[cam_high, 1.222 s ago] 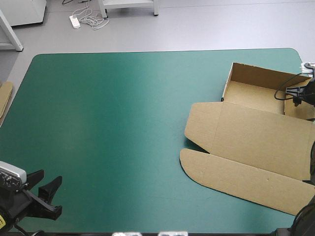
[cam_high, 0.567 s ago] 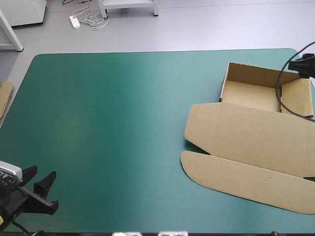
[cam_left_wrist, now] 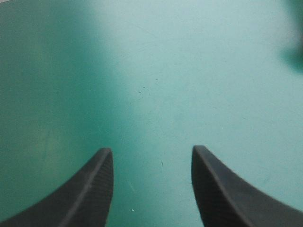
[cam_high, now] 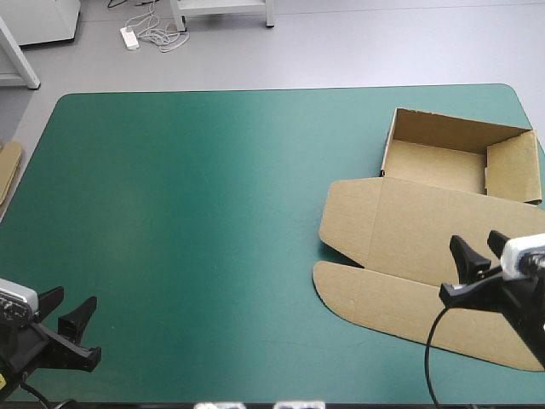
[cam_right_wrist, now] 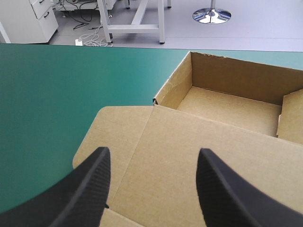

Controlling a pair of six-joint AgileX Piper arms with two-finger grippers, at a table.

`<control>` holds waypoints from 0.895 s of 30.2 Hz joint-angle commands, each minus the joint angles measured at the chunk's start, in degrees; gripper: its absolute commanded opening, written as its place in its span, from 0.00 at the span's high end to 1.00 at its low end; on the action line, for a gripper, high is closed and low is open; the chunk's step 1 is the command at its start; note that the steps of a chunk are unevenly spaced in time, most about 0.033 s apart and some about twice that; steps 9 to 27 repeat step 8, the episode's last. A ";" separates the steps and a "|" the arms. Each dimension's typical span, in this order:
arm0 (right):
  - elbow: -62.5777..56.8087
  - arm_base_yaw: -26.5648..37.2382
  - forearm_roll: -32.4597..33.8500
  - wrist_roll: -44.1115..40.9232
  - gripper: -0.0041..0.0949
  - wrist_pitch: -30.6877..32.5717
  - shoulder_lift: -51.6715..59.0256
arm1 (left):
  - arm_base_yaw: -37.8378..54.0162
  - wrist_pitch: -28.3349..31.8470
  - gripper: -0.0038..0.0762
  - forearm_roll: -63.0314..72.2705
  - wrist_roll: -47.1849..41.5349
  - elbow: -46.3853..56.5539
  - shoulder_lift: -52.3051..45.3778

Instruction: Fold the box

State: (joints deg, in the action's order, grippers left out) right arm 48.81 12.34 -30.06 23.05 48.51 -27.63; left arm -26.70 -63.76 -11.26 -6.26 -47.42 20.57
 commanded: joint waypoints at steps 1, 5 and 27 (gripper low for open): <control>-2.53 -0.23 -3.39 1.59 0.45 -3.22 3.91 | -0.43 4.93 0.49 -0.57 -0.52 -1.28 0.48; -7.14 -0.23 -7.23 4.57 0.47 -2.79 8.13 | -0.43 7.94 0.49 -0.57 -0.76 -0.55 0.05; -11.76 -0.23 -11.32 7.26 0.48 -2.91 9.74 | -0.43 11.42 0.49 -0.28 -1.03 2.09 -0.99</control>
